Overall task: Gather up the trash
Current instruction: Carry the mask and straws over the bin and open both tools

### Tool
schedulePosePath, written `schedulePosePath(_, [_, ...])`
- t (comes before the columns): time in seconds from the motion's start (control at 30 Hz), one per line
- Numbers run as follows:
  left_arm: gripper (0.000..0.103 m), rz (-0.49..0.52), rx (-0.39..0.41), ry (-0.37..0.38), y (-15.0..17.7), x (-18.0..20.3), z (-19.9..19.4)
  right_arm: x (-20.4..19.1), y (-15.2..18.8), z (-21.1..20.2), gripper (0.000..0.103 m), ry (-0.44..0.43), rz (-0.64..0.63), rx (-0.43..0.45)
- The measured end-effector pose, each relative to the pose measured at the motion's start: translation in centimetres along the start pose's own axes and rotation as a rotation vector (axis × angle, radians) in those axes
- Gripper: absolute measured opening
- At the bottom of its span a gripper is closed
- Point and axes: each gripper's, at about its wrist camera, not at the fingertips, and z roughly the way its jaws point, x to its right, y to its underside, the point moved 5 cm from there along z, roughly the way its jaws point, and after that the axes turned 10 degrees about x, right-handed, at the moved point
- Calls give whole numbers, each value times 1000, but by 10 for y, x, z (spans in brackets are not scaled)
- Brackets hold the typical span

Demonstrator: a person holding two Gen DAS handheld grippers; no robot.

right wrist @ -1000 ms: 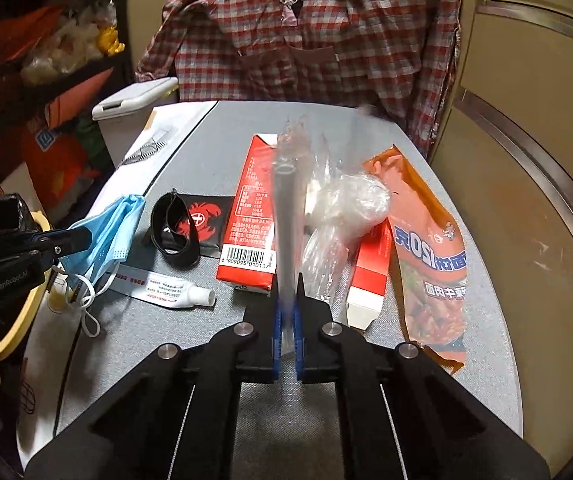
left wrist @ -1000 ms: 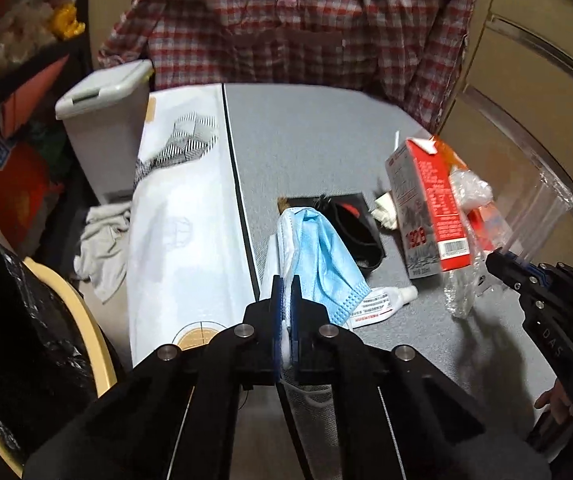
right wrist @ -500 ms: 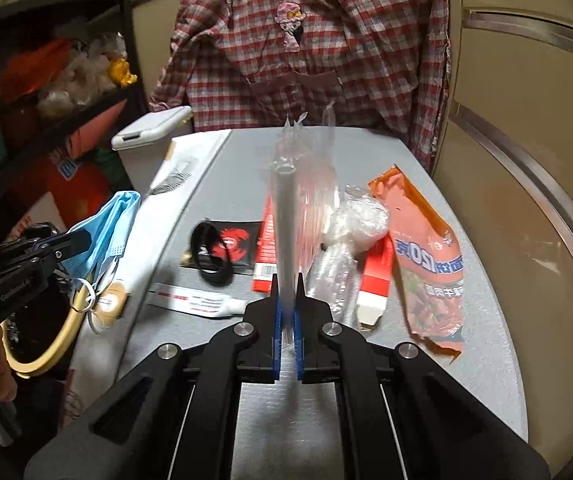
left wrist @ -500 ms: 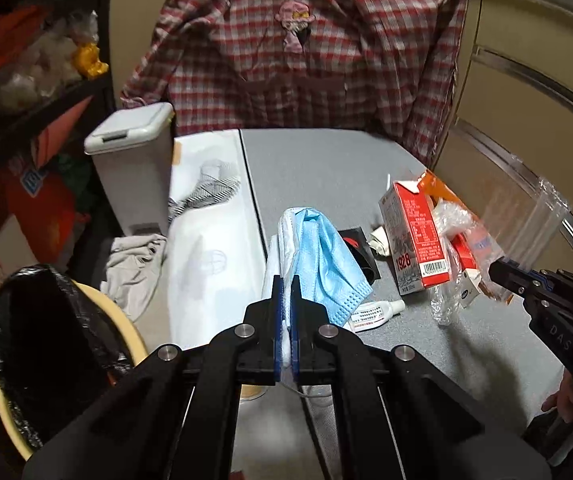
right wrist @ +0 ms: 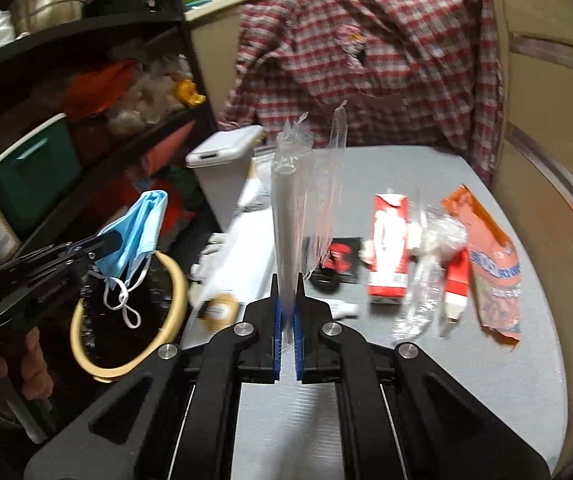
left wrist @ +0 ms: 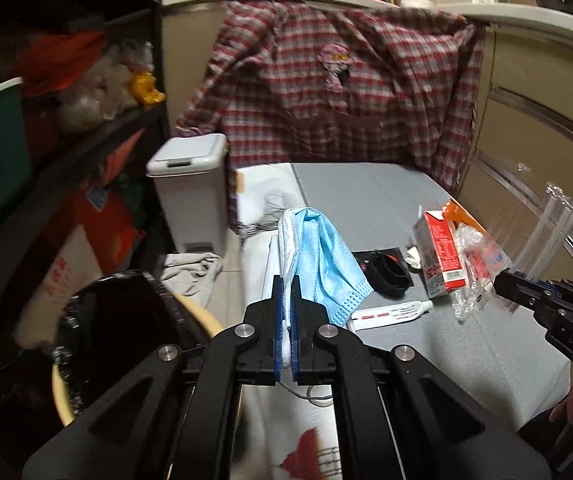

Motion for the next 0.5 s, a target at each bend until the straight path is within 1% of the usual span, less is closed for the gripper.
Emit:
schedulePosePath(0.23, [3, -31, 6, -80, 3, -40, -31, -57, -2, -9, 5, -97, -76, 21])
schedulePosePath(0.5, [3, -77, 13, -156, 6, -80, -55, -106, 5, -5, 5, -174, -114, -10])
